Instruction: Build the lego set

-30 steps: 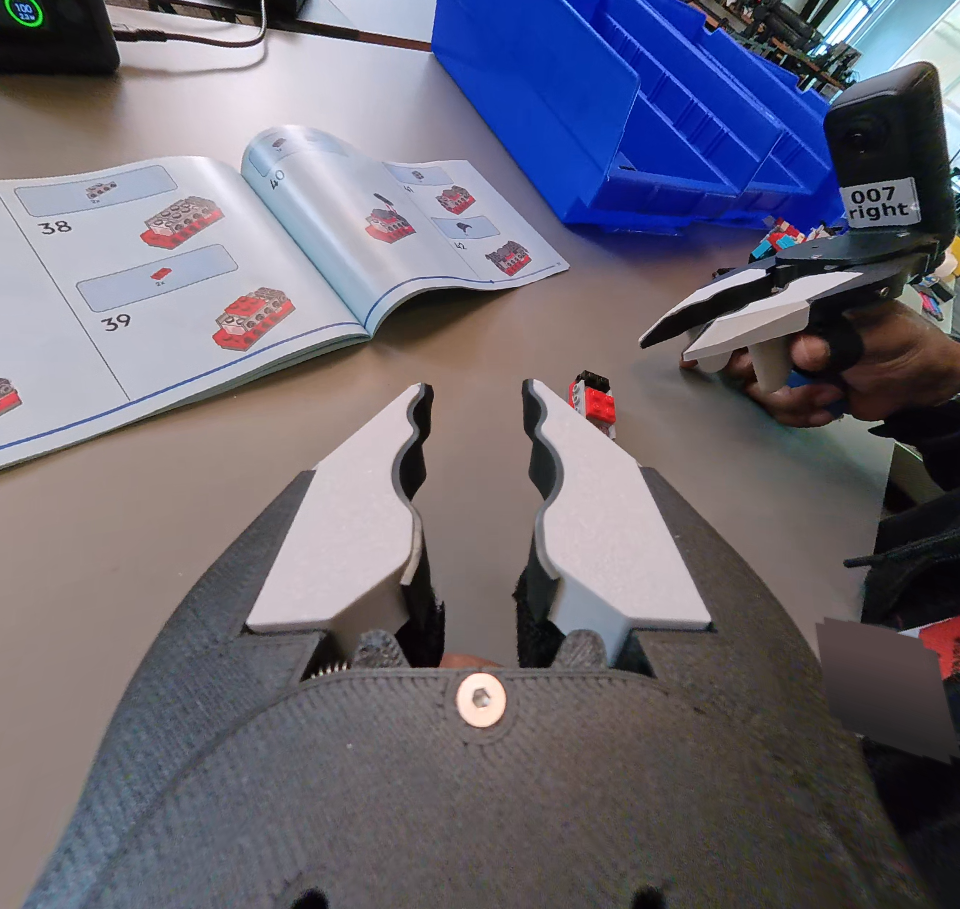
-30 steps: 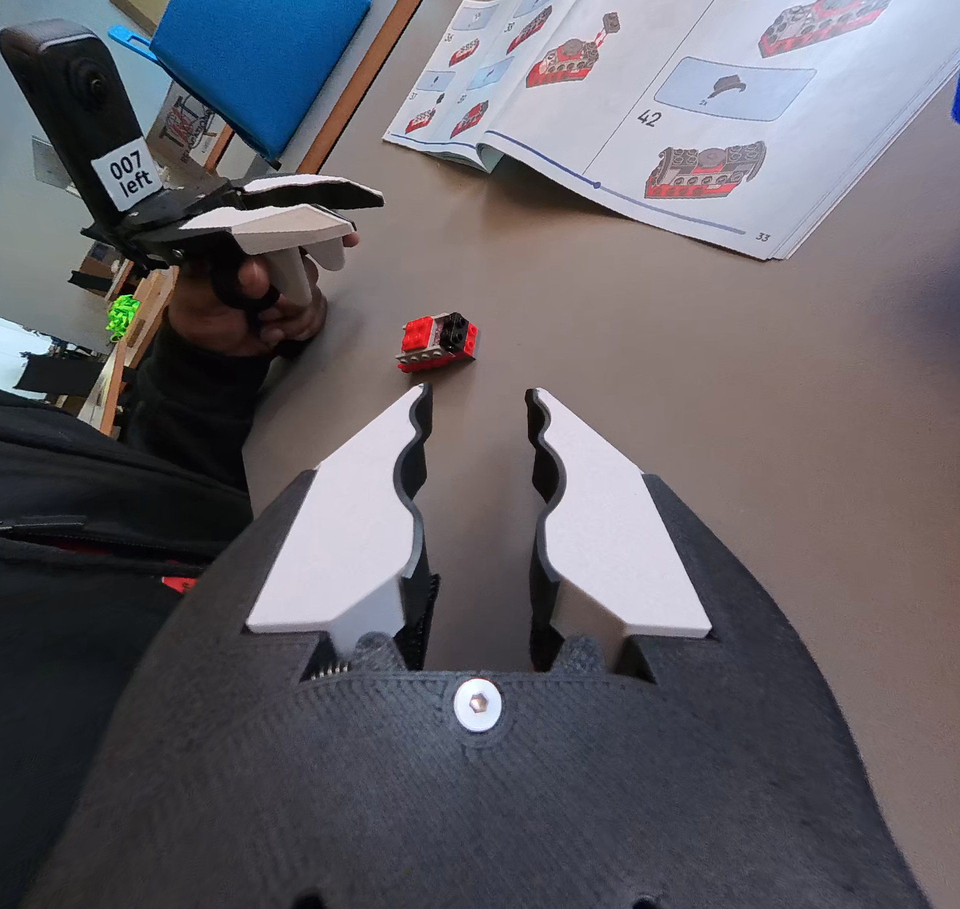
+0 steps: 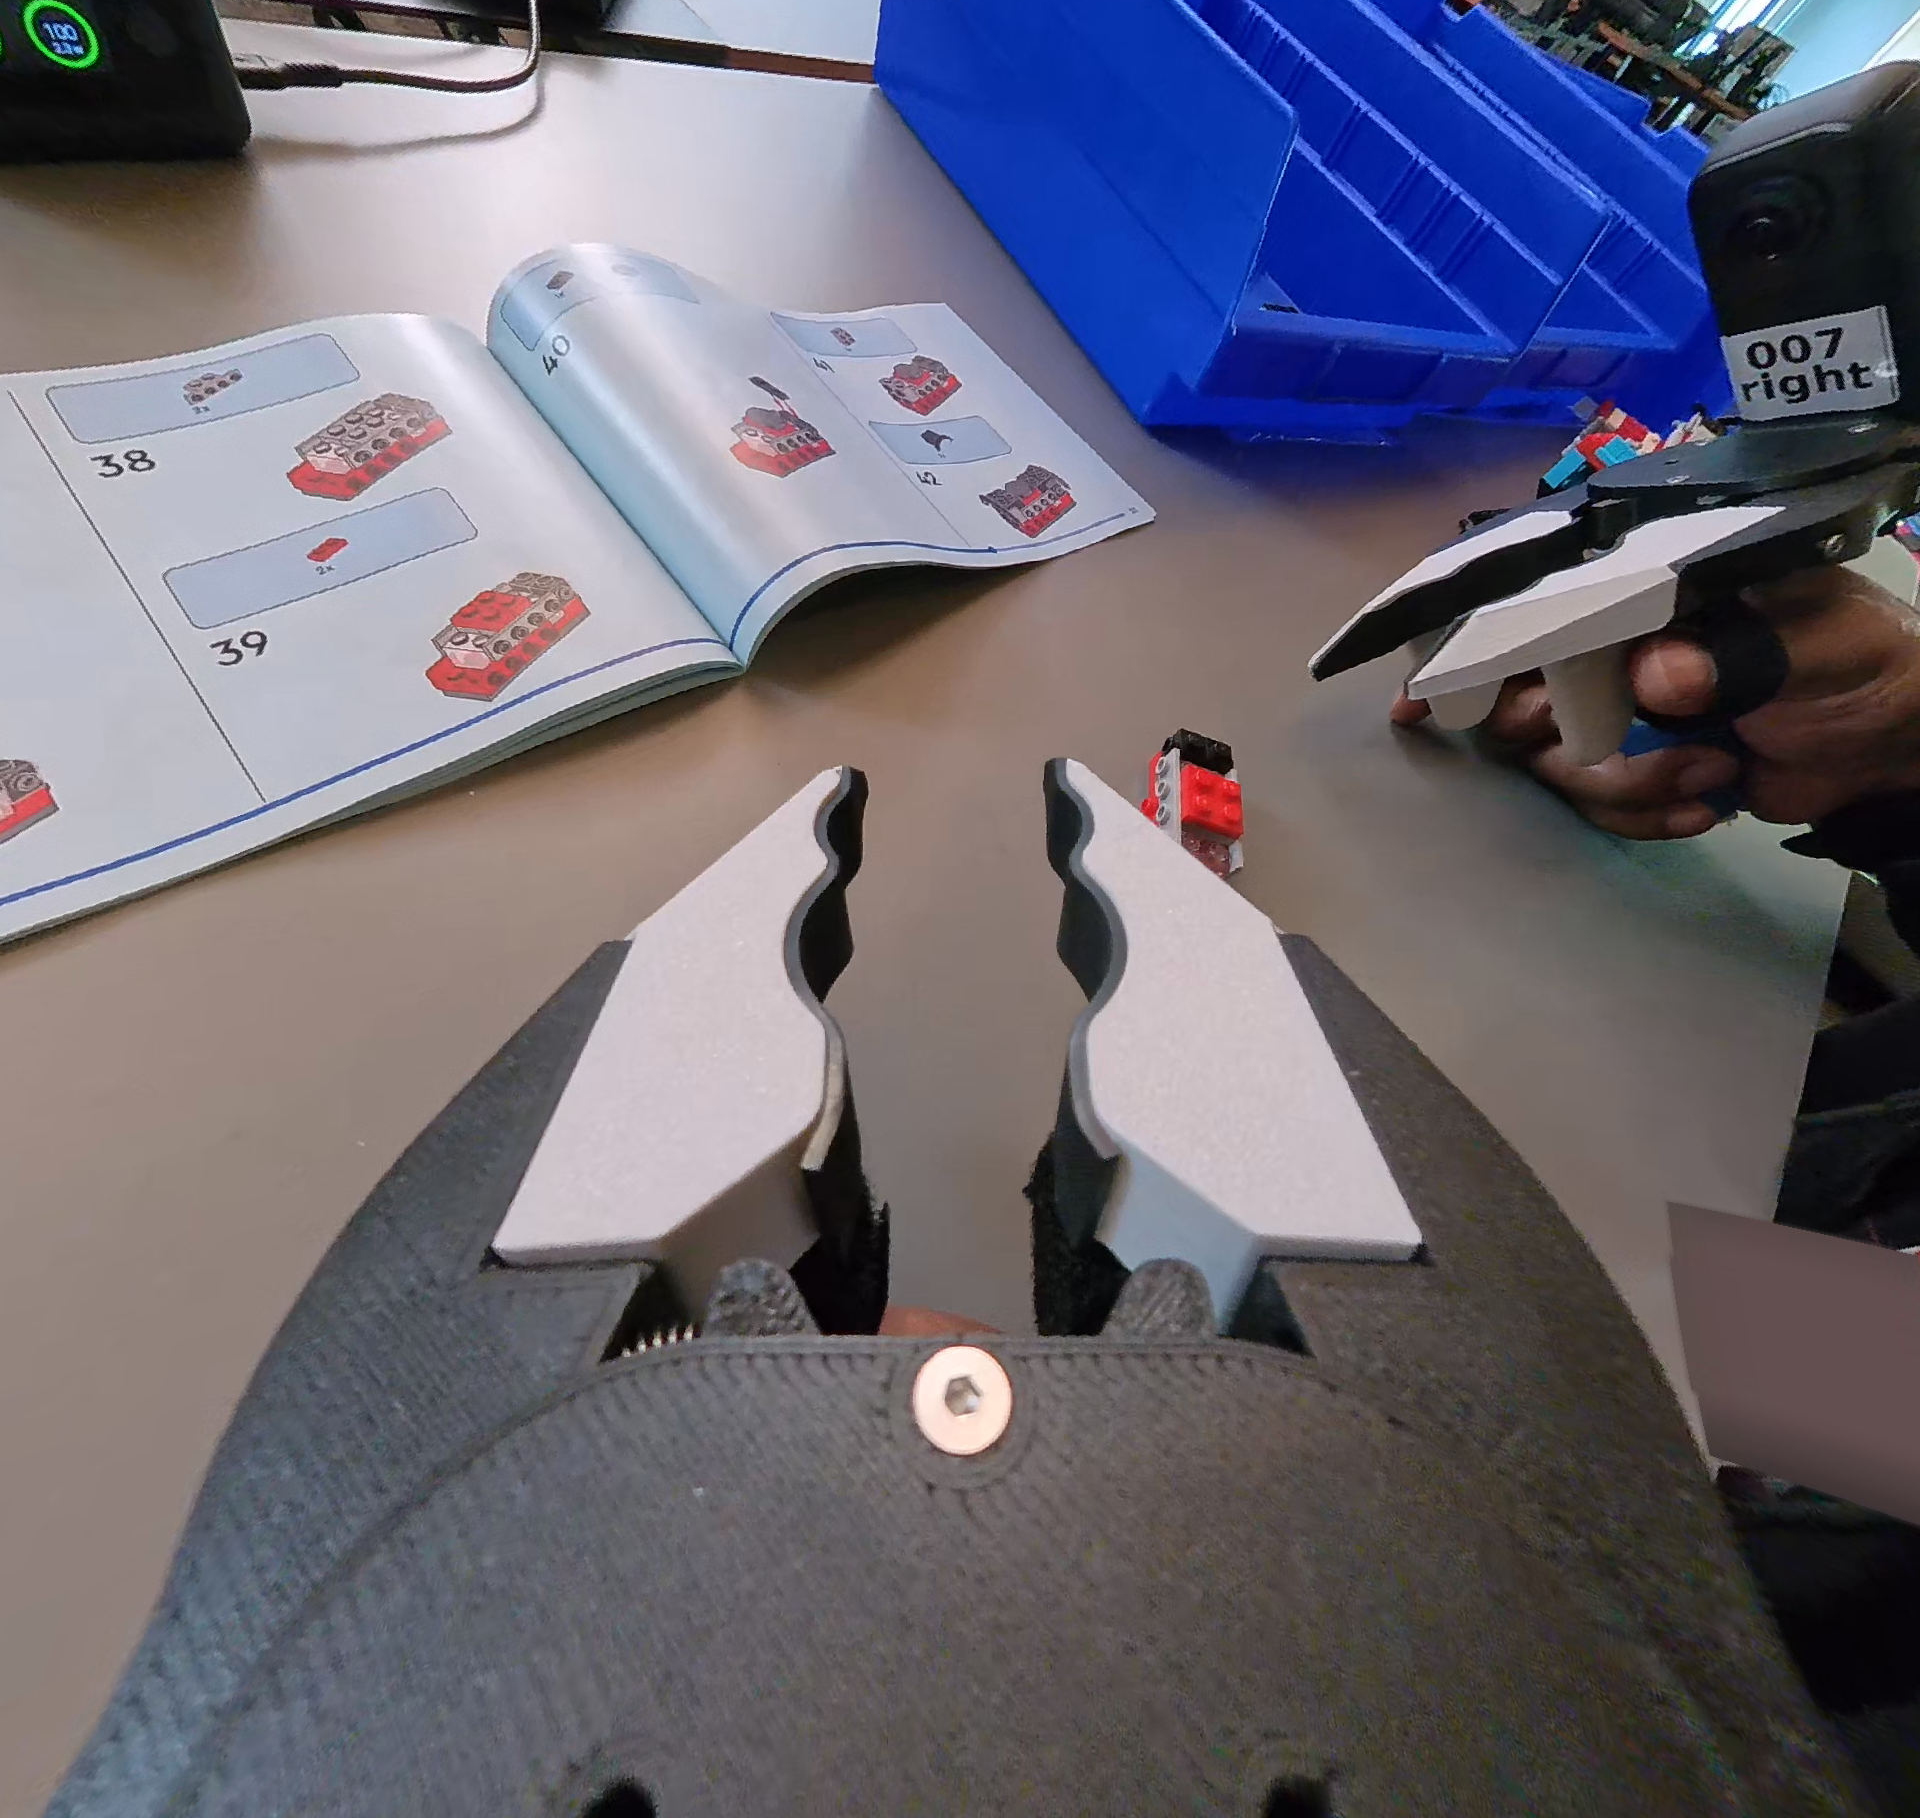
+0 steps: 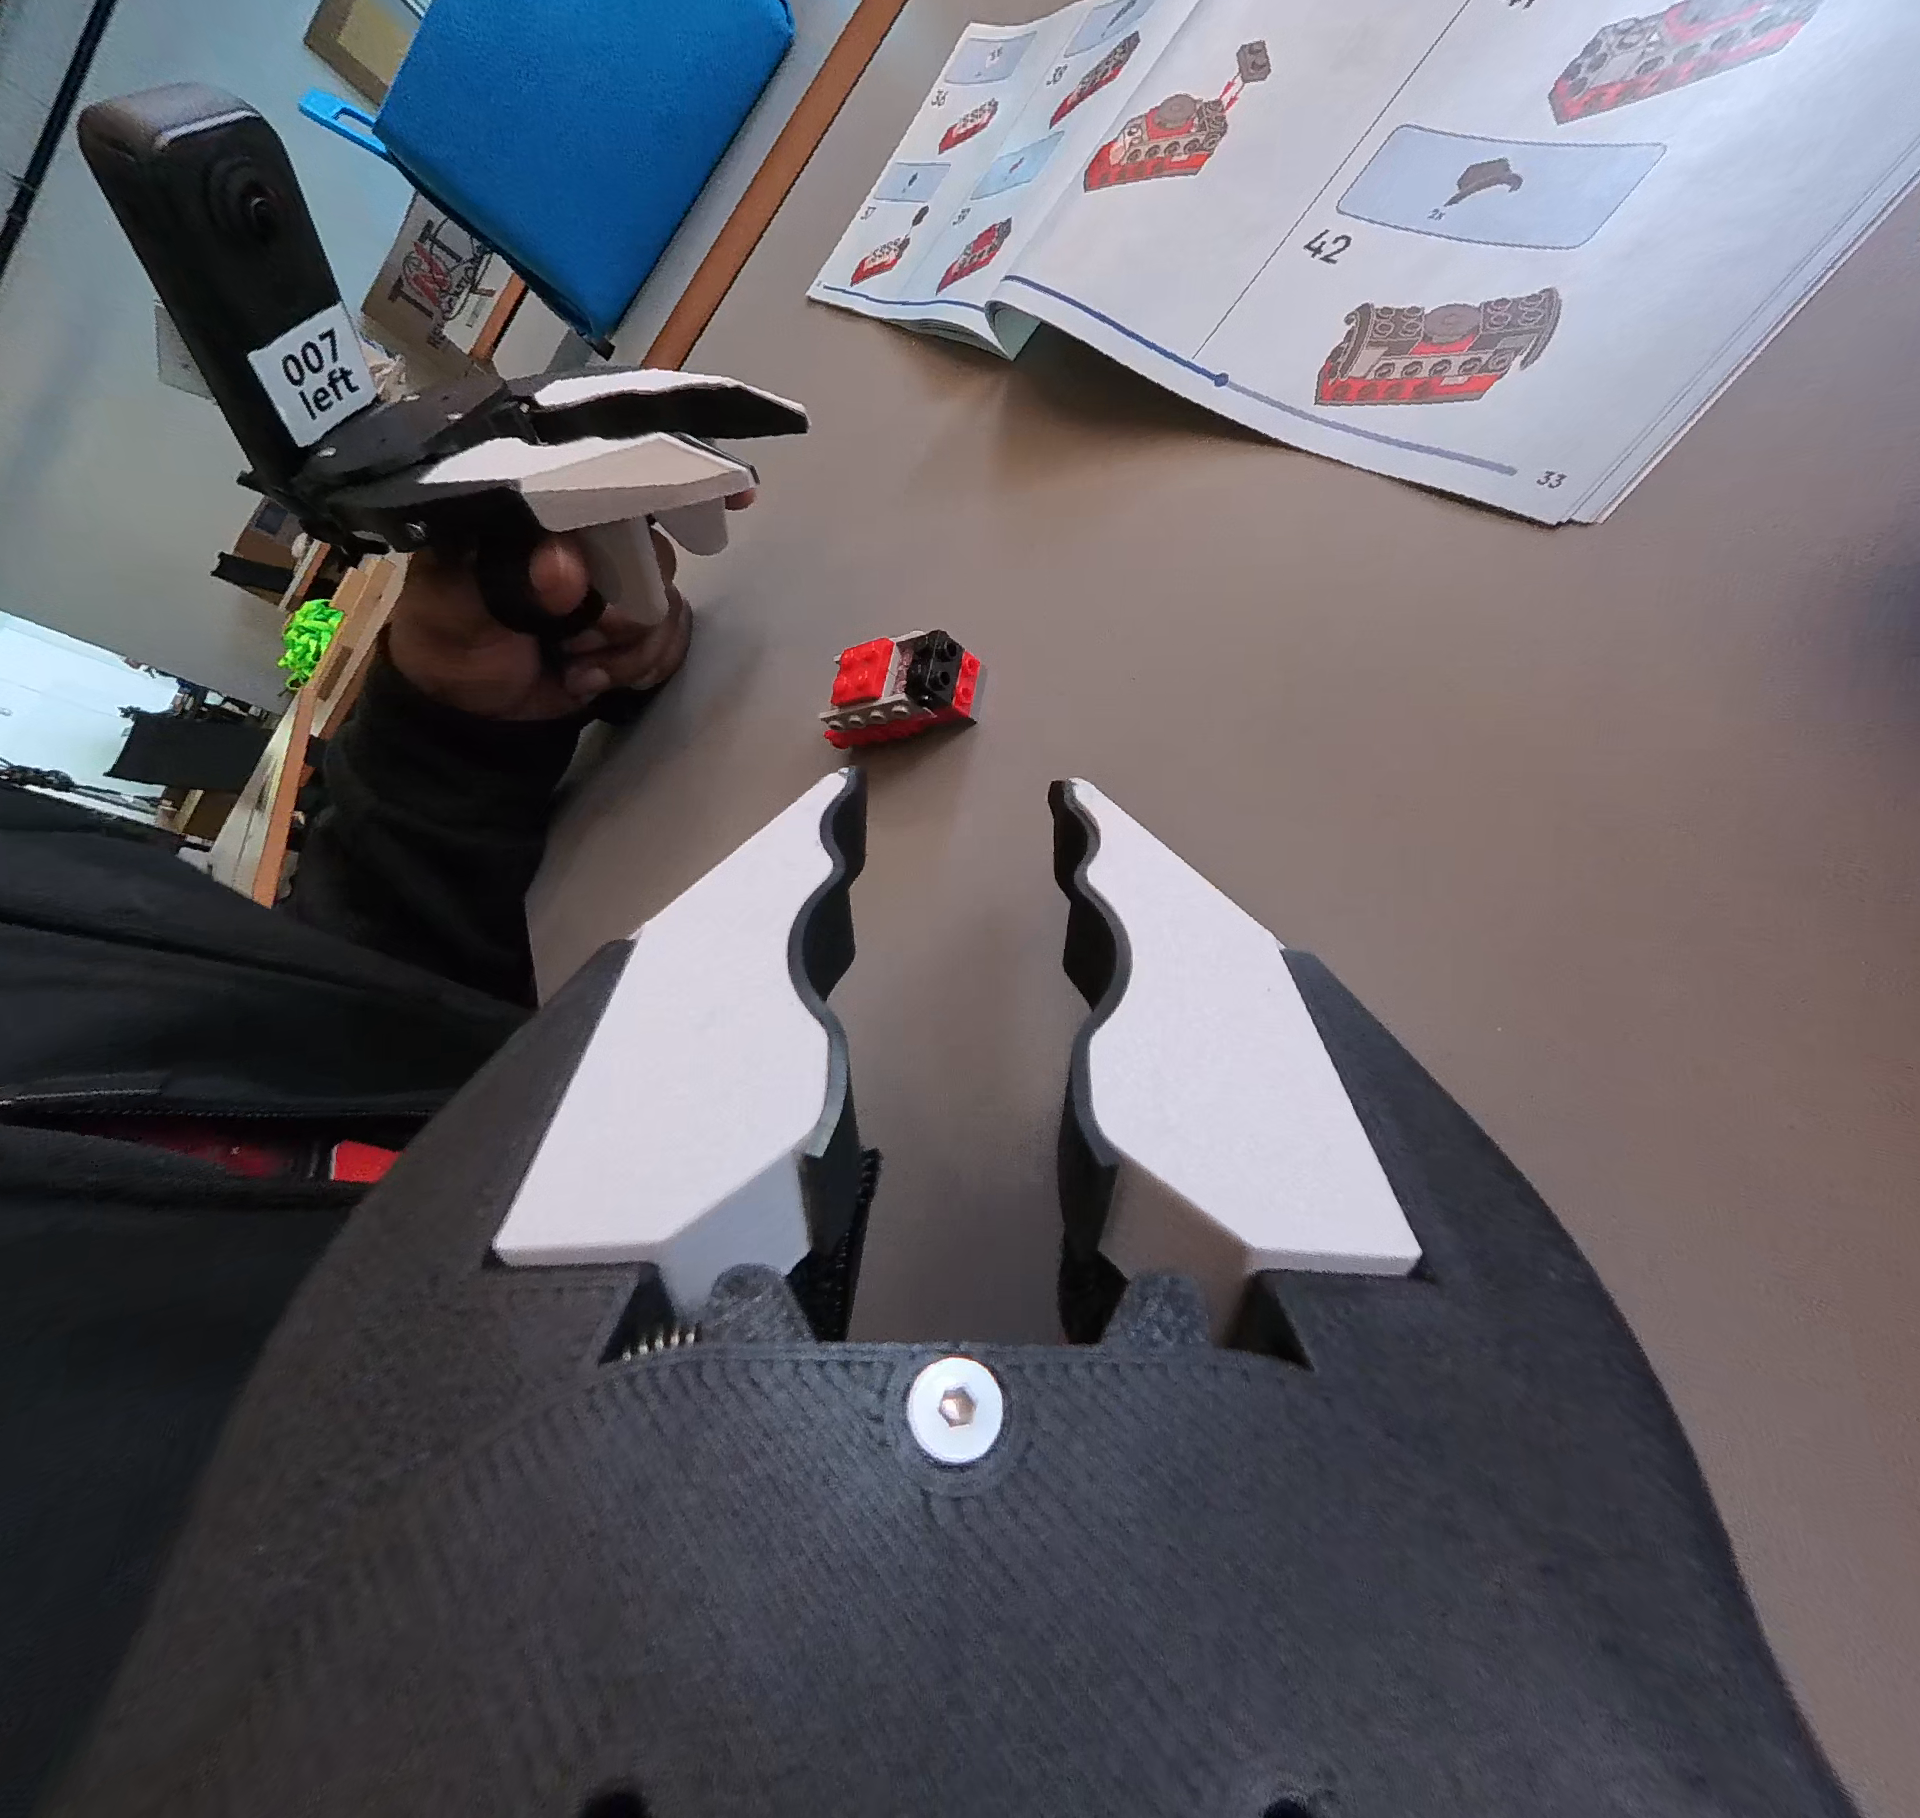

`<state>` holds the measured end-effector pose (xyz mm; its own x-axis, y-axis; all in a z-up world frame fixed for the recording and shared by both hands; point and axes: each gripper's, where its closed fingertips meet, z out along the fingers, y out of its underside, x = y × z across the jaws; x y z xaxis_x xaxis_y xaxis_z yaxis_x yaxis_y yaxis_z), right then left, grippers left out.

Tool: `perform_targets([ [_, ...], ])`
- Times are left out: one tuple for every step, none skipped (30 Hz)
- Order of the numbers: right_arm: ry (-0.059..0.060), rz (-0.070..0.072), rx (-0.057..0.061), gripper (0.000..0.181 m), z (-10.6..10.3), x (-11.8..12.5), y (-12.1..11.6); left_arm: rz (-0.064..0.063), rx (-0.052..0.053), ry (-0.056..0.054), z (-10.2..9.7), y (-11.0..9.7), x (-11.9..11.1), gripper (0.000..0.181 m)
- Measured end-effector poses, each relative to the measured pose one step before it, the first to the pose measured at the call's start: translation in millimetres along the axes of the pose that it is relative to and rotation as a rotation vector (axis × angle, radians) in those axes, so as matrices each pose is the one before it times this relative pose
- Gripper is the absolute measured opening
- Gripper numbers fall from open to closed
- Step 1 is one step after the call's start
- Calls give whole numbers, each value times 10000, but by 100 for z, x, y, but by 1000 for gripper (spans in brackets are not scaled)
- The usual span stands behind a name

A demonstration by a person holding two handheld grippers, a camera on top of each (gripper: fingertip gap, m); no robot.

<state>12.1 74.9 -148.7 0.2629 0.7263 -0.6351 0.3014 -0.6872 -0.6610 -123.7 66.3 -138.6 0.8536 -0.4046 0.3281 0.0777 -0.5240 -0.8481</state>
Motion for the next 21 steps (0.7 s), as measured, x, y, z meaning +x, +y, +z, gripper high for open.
perform_targets([
  [-36, -16, 13, 36, -22, -52, -2, 22, -22, -51, 21, 28, -16, 36],
  [-40, -27, 16, 36, -28, -70, -12, 35, -34, -47, 35, 49, -9, 36],
  [-34, -36, 34, 36, -46, -69, -22, 50, -52, -45, 56, 67, 10, 36],
  [-37, -46, 50, 36, -61, -89, -39, 57, -65, -31, 71, 83, 23, 36],
  [-35, -58, 60, 36, -75, -86, -48, 55, -65, -20, 66, 80, 31, 36],
  [-31, -69, 67, 36, -78, -101, -59, 40, -57, -38, 61, 67, -1, 36],
  [-33, -71, 68, 36, -77, -104, -62, 25, -57, -52, 63, 69, -34, 36],
  [-27, -68, 68, 36, -74, -92, -56, 23, -55, -51, 57, 70, -26, 36],
  [-29, -64, 70, 36, -72, -97, -60, 15, -59, -51, 65, 70, -15, 36],
  [-27, -59, 68, 36, -73, -84, -72, 35, -63, -76, 81, 76, -28, 36],
  [-28, -60, 65, 36, -72, -87, -56, 56, -66, -68, 73, 90, -6, 36],
  [-35, -63, 60, 36, -69, -111, -54, 76, -67, -56, 76, 82, 17, 36],
  [-38, -58, 61, 36, -74, -95, -60, 60, -64, -81, 68, 75, -23, 35],
  [-47, -44, 56, 36, -75, -105, -52, 27, -62, -49, 75, 77, -2, 35],
  [-58, -30, 52, 36, -62, -98, -54, 37, -58, -35, 70, 76, 15, 35],
  [-57, -25, 59, 36, -66, -91, -69, 44, -45, -37, 38, 58, 5, 35],
  [-62, -24, 57, 36, -68, -99, -67, 29, -35, -30, 38, 39, -5, 35],
  [-66, -26, 57, 36, -80, -107, -73, 15, -26, -25, 29, 41, -13, 35],
  [-67, -28, 69, 36, -78, -109, -74, -2, -13, -7, 19, 15, 0, 35],
  [-62, -24, 79, 36, -93, -101, -98, -6, -4, -14, 4, 0, -19, 35],
  [-61, -24, 80, 37, -90, -95, -94, -4, 11, -2, -4, -9, -5, 35],
])
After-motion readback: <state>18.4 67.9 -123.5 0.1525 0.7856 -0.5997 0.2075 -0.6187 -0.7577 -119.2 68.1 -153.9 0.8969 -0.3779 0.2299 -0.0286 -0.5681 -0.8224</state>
